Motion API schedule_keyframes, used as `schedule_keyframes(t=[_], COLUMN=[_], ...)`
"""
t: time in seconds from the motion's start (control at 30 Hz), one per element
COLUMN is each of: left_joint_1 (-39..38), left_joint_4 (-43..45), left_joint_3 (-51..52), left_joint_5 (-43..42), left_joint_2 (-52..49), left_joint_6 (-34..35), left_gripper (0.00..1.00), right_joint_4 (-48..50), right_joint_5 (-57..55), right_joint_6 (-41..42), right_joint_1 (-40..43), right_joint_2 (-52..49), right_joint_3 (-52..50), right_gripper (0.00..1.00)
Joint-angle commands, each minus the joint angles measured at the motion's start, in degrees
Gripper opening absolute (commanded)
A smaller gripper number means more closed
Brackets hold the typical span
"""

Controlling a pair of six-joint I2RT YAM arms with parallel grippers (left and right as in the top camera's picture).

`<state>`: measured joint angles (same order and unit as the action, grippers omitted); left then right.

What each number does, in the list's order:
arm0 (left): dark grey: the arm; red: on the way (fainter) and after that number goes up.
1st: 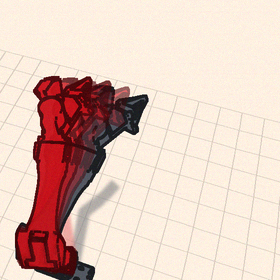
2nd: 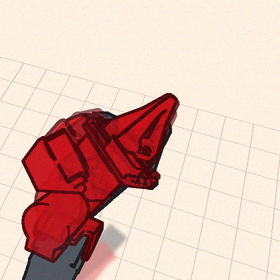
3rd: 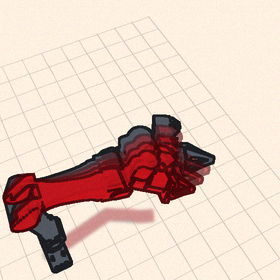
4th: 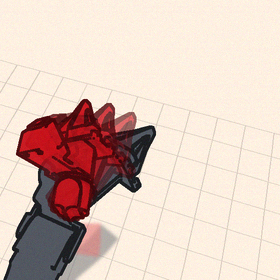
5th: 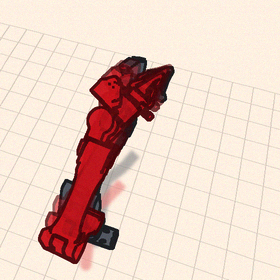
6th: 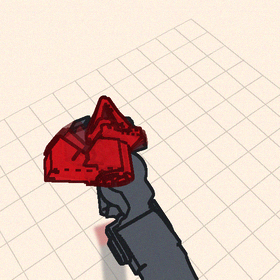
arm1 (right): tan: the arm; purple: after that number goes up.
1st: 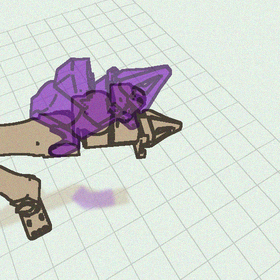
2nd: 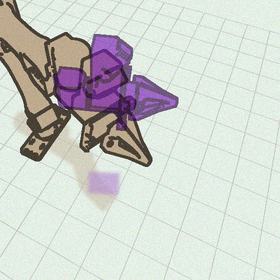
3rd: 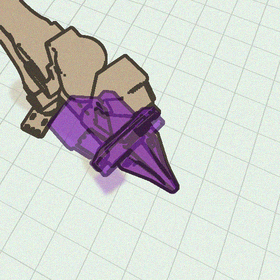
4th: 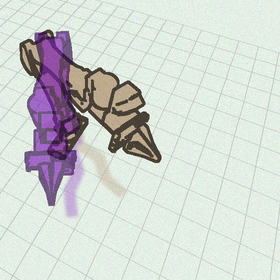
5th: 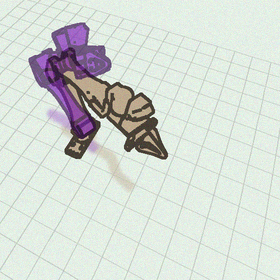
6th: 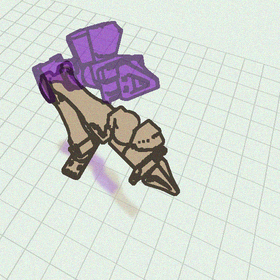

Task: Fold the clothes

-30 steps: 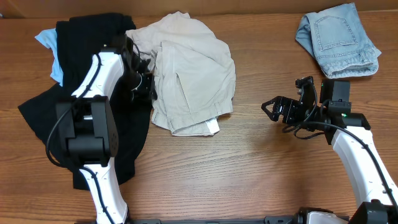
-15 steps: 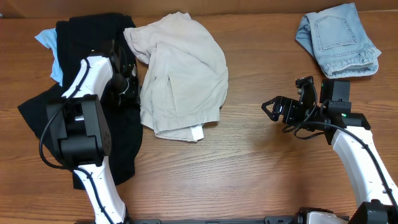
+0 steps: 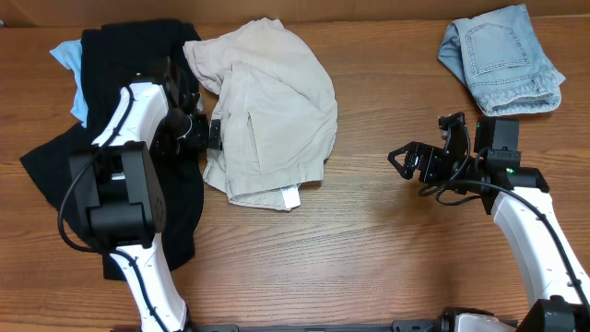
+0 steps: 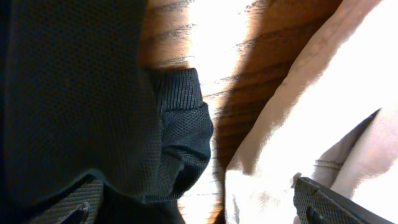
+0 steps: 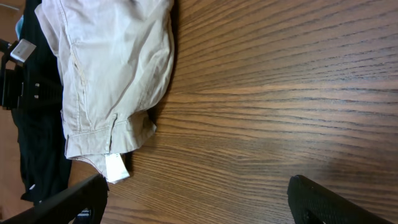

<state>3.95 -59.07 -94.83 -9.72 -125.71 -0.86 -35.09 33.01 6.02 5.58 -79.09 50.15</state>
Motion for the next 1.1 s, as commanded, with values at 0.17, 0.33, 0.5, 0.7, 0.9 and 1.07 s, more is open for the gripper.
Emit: schedule_keyframes(t=[0.17,0.33,0.5,0.7,0.9,1.07], left_joint_1=[4.9,6.3,8.7,12.4,16.5,17.8], left_joint_4=[0.4,0.7,0.6,0.7,1.9,4.0], left_joint_3=[0.6,0.6,0.6,0.6,0.6,-0.2], left_joint_5=[-5.6,-5.6,-4.4,1.2,5.6,-1.8], left_joint_2=[0.3,0.3,0.3,0.3,0.3,0.4], left_joint_6=[-5.0,-7.8,-8.2,-6.0,-5.7,-5.9], left_gripper=[1.0,1.0,1.0,1.0,1.0,1.0], right_joint_4=[0.5,0.5,0.5,0.5,0.5,1.1], right_joint_5=[-0.2,-1.5,-1.5,-1.5,-1.4,-0.2], right_joint_6=[-0.1,-0.1,-0.1,-0.1,-0.1,0.0], right_joint_1=[-0.2,-0.2,-0.2,-0.2,-0.2,-0.2], right_joint_2=[-0.1,-0.1,-0.1,-0.1,-0.1,-0.1], right_joint_3=[1.1,1.1,1.1,1.1,1.1,1.1], right_gripper=[0.96,0.97,0.97,0.97,0.97,0.96])
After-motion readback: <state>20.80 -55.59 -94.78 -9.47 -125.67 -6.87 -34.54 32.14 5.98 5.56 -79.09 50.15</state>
